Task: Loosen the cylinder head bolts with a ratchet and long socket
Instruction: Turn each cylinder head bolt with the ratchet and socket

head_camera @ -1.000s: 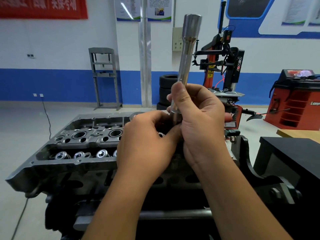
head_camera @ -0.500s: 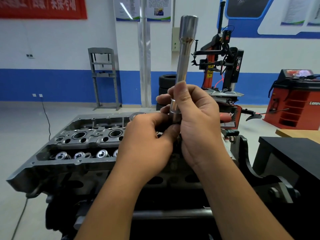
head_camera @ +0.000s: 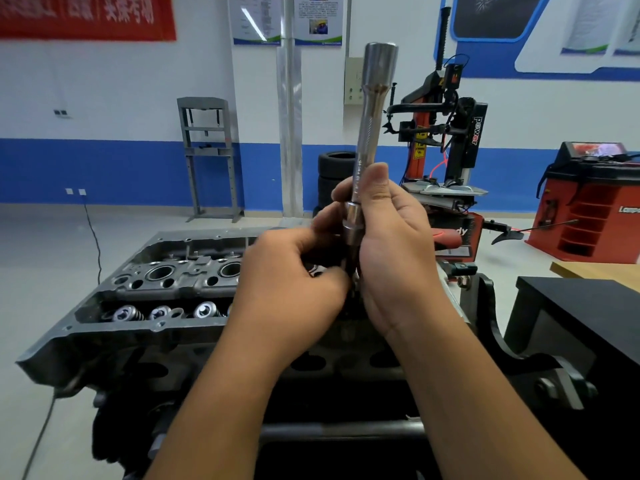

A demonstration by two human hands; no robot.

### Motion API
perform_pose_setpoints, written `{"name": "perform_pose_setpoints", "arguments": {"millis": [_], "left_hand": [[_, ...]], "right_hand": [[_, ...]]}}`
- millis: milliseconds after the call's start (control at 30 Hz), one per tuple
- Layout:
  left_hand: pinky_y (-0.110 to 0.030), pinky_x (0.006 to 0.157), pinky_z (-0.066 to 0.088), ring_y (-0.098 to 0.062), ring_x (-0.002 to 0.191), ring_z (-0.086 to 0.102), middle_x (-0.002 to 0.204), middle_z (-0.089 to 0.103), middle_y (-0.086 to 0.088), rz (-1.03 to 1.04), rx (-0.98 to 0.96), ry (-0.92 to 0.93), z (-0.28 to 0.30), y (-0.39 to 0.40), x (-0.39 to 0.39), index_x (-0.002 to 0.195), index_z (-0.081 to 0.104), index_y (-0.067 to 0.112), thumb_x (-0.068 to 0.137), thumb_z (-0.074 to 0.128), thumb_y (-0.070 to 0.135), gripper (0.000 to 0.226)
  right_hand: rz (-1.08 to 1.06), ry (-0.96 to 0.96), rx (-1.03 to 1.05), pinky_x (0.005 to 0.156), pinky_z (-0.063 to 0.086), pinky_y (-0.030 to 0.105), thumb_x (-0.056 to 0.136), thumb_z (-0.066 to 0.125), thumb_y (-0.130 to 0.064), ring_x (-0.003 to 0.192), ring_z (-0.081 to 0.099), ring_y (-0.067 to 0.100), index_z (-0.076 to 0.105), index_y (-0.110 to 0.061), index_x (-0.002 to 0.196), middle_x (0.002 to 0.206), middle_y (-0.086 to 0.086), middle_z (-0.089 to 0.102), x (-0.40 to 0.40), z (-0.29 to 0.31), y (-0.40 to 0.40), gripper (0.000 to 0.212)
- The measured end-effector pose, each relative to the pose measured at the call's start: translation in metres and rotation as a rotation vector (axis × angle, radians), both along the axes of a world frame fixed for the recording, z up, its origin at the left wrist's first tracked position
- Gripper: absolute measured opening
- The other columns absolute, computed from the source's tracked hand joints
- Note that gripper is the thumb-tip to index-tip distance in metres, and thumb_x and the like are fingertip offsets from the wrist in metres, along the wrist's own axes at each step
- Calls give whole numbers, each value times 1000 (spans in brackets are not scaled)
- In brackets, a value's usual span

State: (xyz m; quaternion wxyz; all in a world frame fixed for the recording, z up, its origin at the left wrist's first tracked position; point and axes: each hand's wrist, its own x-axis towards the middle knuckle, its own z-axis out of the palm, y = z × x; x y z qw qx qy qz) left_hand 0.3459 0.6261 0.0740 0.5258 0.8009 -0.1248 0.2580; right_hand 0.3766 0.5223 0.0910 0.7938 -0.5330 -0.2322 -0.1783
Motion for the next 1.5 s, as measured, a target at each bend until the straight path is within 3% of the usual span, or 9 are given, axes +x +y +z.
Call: {"name": "perform_pose_setpoints", "arguments": {"millis": [133, 233, 433, 633, 800, 900, 1000, 1200, 1500], "left_hand": [[-22, 46, 44, -4, 46, 57, 72, 75, -4, 76, -543, 5, 5, 15, 2, 83, 70, 18, 83, 52, -14, 36], [-25, 42, 40, -8, 40, 47, 66, 73, -7, 61, -640, 35, 6, 17, 3, 81, 65, 12, 84, 49, -15, 31], [-21, 42, 42, -7, 43, 52, 74, 76, -6, -3, -468, 71, 7, 17, -2, 74, 72, 19, 91, 49, -9, 39], [-15, 60, 53, 4, 71, 69, 90, 78, 15, -100, 7, 127, 4, 32, -1, 93, 78, 34, 92, 61, -2, 40], [-40, 74, 64, -6, 78, 74, 92, 76, 15, -127, 208, 166, -1, 23, -5, 109, 75, 37, 75, 68, 38, 35], [-42, 76, 61, -11, 81, 73, 85, 73, 13, 7, 286, 143, -2, 16, -5, 99, 74, 35, 73, 63, 56, 35], [-39, 66, 56, -23, 79, 66, 81, 66, 5, 199, 423, 75, -4, 8, -3, 84, 63, 27, 88, 63, 52, 25], [-36, 51, 30, -30, 67, 47, 73, 50, 1, 267, 415, -2, -4, -5, 2, 73, 49, 18, 89, 57, 27, 20], [-41, 64, 44, -27, 76, 53, 88, 59, 4, 252, 351, -37, -12, -13, 2, 80, 50, 24, 99, 50, 33, 21]], "right_hand": [[-44, 83, -22, 47, 47, 26, 106, 40, -56, 55, 60, 17, 60, -20, 84, 62, 0, 61, -2, 4, 7, 47], [-86, 102, -40, 42, 36, 19, 107, 38, -57, 46, 44, 7, 58, -18, 84, 60, -2, 53, -2, 6, 14, 49], [-17, 74, 58, 39, 27, 21, 107, 39, -55, 42, 34, 8, 55, -16, 81, 59, 1, 46, -4, 18, 15, 50], [9, 11, 132, 40, 26, 19, 105, 40, -58, 39, 31, 9, 55, -20, 76, 55, -2, 46, -7, 29, 15, 51], [-17, 13, 147, 43, 25, 17, 106, 40, -59, 37, 27, 9, 52, -19, 78, 53, -2, 46, -8, 34, 17, 50], [-24, 3, 151, 43, 23, 18, 105, 41, -59, 38, 27, 10, 52, -18, 79, 53, -2, 46, -9, 37, 18, 50], [-18, -8, 157, 43, 20, 19, 105, 42, -58, 39, 23, 11, 52, -17, 79, 54, -1, 45, -11, 39, 19, 50], [-87, -27, 179, 45, 24, 21, 106, 43, -55, 40, 28, 12, 55, -16, 79, 57, 1, 48, -15, 42, 19, 49], [-50, -71, 160, 49, 28, 28, 110, 40, -46, 46, 34, 14, 55, -15, 86, 64, -1, 52, -32, 60, 12, 42]]}}
